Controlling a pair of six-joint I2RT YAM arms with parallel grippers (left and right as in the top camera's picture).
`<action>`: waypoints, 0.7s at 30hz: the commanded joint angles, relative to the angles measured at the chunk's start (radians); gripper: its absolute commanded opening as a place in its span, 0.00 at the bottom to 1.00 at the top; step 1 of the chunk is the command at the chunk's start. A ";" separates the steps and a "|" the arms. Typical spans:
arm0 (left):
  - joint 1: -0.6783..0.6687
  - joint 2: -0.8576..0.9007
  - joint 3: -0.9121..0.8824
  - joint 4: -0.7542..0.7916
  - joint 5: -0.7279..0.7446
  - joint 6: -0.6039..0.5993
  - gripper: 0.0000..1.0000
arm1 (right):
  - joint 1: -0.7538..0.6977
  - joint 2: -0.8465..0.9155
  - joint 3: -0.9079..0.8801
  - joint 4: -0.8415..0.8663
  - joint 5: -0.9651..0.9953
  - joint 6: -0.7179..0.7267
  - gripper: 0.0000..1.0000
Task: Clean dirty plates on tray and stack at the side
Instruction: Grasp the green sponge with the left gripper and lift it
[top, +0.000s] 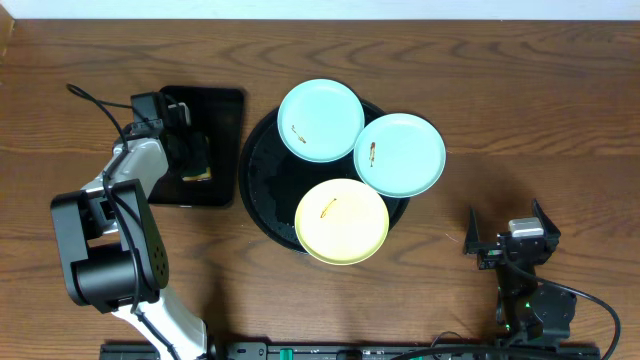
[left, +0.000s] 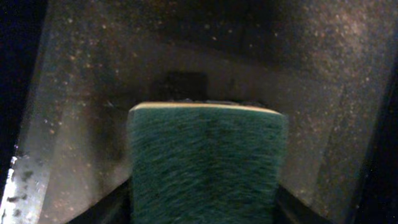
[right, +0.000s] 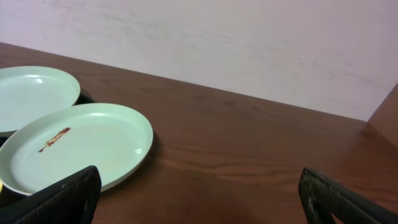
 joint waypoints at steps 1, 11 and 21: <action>0.002 0.027 -0.033 -0.001 -0.014 -0.009 0.44 | 0.017 -0.002 -0.002 -0.004 0.006 0.018 0.99; 0.002 -0.134 -0.014 -0.021 0.007 -0.013 0.08 | 0.017 -0.002 -0.002 -0.004 0.006 0.018 0.99; 0.002 -0.288 -0.014 -0.024 0.066 0.010 0.08 | 0.017 -0.002 -0.002 -0.004 0.006 0.018 0.99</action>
